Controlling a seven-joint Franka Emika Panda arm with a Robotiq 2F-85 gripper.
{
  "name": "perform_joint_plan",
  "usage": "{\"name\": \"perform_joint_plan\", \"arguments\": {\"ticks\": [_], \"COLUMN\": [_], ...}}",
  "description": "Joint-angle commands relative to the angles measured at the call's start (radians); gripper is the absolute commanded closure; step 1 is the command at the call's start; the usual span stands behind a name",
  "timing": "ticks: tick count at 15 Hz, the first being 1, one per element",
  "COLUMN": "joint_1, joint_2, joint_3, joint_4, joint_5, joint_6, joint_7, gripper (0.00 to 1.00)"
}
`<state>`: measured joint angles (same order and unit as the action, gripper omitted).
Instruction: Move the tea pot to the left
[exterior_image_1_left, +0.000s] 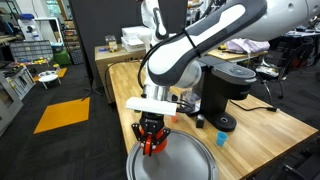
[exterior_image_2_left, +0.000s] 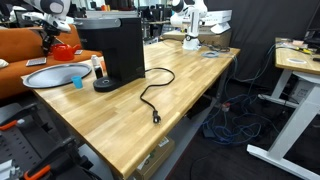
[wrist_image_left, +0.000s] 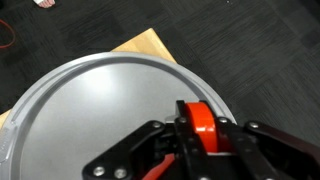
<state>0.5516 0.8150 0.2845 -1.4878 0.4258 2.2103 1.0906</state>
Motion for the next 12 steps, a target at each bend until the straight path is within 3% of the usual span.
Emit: {"name": "perform_joint_plan", "arguments": {"ticks": [1,12], "joint_1": [-0.011,-0.031], "joint_2": [0.019,0.025], "joint_3": [0.012,0.046], "joint_4": [-0.001,-0.031], "joint_5": [0.035,0.127], "joint_6": [0.03,0.177], "joint_7": [0.042,0.096], "gripper": [0.96,0.96]}}
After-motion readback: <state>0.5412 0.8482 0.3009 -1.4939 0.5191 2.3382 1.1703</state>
